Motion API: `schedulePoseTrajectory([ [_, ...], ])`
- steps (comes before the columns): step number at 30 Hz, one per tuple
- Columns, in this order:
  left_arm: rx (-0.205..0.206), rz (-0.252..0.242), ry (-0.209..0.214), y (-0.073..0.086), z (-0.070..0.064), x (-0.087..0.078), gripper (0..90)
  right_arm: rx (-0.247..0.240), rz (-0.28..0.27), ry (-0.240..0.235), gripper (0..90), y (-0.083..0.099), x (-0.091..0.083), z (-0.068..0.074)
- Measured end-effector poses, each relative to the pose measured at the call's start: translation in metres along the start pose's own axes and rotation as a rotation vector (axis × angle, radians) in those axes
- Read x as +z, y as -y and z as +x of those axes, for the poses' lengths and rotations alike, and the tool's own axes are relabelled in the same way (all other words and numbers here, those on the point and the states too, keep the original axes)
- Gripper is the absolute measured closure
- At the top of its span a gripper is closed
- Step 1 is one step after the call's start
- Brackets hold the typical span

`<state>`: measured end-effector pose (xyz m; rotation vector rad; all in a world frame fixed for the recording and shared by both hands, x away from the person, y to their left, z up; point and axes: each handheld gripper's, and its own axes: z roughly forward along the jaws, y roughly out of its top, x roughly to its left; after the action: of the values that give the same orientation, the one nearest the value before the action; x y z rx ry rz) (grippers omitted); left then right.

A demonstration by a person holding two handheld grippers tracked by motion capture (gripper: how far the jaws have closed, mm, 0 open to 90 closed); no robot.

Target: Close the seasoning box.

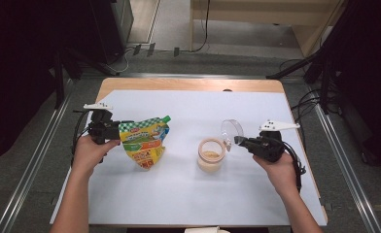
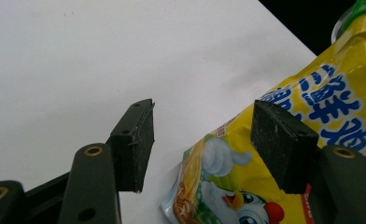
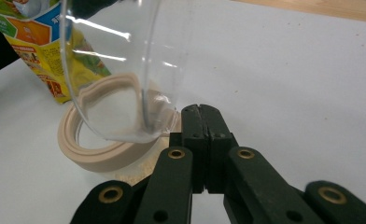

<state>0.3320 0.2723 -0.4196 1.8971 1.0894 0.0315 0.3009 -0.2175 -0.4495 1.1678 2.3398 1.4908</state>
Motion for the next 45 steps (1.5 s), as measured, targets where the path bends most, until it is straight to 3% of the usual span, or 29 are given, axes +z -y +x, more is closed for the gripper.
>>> schedulePoseTrajectory([
  [4,0.006,0.0,-0.005,0.0,0.0,0.0,40.5,-0.004,0.002,-0.008,90.0,-0.002,0.002,0.003],
  [8,0.008,0.019,-0.044,0.001,0.002,0.001,40.2,-0.001,-0.007,-0.012,90.0,-0.003,0.0,0.006],
  [16,0.005,0.029,-0.033,0.002,0.003,0.003,39.9,-0.025,-0.03,-0.046,88.1,-0.007,-0.002,0.016],
  [25,0.011,0.043,-0.03,0.002,0.002,0.005,39.7,-0.079,-0.036,-0.035,77.8,-0.011,-0.003,0.026],
  [32,0.015,0.037,-0.028,0.002,0.001,0.005,39.8,-0.058,-0.02,-0.023,65.9,-0.008,-0.004,0.019],
  [45,0.026,0.032,-0.042,0.002,0.001,0.004,39.5,-0.034,-0.046,0.022,48.8,0.001,-0.01,0.001],
])
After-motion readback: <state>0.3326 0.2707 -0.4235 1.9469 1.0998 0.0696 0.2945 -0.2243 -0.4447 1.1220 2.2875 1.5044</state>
